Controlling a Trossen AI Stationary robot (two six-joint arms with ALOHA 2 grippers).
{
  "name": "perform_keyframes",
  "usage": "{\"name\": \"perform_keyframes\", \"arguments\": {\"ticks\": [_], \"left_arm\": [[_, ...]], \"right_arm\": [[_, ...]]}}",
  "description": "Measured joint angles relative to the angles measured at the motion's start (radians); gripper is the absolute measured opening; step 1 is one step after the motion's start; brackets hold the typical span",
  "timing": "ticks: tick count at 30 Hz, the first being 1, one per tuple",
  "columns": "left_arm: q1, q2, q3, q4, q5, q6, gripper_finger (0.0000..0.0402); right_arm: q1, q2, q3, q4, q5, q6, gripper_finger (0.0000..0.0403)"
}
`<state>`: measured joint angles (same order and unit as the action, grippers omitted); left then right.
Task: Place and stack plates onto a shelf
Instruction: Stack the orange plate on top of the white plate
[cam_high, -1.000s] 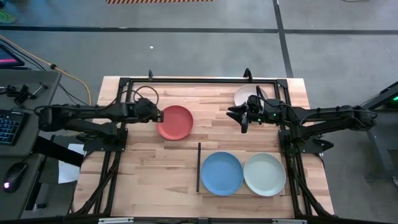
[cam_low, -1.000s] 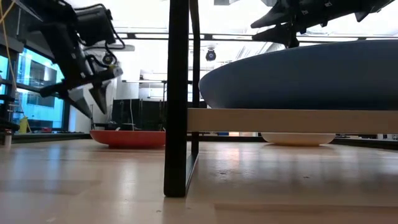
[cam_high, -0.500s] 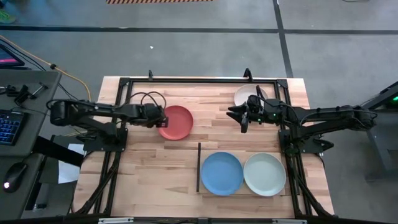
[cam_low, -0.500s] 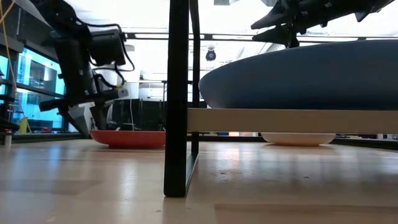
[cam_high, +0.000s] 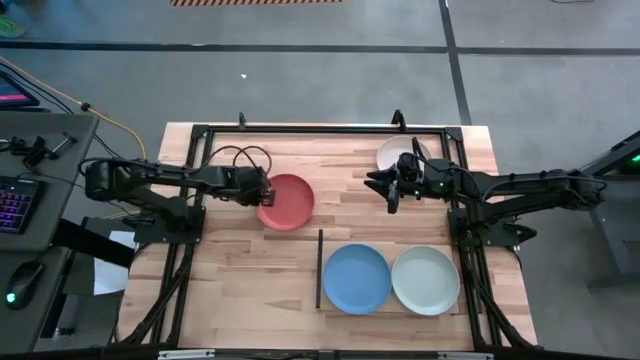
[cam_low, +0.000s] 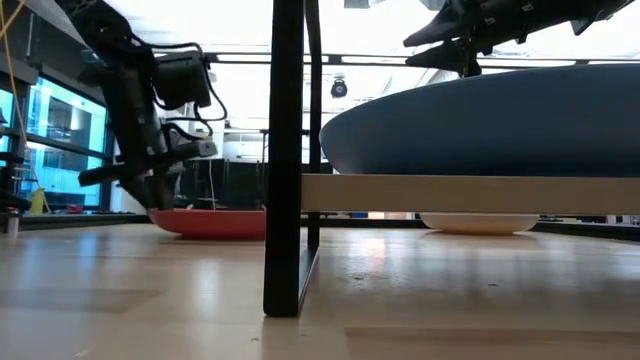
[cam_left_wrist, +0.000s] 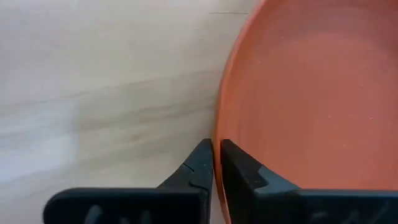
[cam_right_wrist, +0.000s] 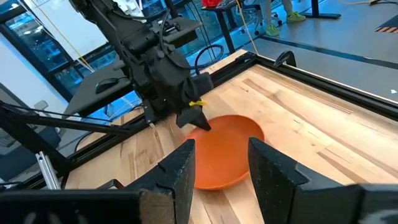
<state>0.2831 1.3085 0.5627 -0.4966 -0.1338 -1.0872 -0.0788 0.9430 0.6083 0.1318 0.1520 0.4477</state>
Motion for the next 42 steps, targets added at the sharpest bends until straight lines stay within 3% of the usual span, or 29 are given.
{"name": "perform_keyframes", "arguments": {"ticks": [3, 10, 14, 22, 28, 33, 42], "left_arm": [[0.038, -0.059, 0.054, -0.055, -0.005, 0.057, 0.0006], [0.101, -0.143, 0.255, -0.143, -0.083, 0.195, 0.0002], [0.113, -0.128, 0.373, -0.143, -0.102, 0.248, 0.0002], [0.104, -0.014, 0.535, -0.147, -0.105, 0.331, 0.0001], [0.079, 0.059, 0.559, -0.103, -0.093, 0.340, 0.0001], [0.063, 0.099, 0.559, -0.059, -0.085, 0.340, 0.0001], [0.061, 0.149, 0.560, -0.018, -0.085, 0.339, 0.0000]], "right_arm": [[0.000, 0.000, 0.000, 0.001, -0.002, 0.046, 0.0129], [-0.001, 0.001, 0.000, 0.006, 0.078, 0.370, 0.0129], [-0.010, 0.031, 0.001, 0.009, 0.106, 0.493, 0.0129], [-0.056, 0.144, 0.002, 0.049, 0.050, 0.627, 0.0129], [-0.073, 0.212, 0.002, 0.121, 0.055, 0.638, 0.0129], [-0.093, 0.266, 0.001, 0.113, 0.126, 0.685, 0.0129], [-0.098, 0.343, 0.001, 0.141, 0.128, 0.741, 0.0129]]}}
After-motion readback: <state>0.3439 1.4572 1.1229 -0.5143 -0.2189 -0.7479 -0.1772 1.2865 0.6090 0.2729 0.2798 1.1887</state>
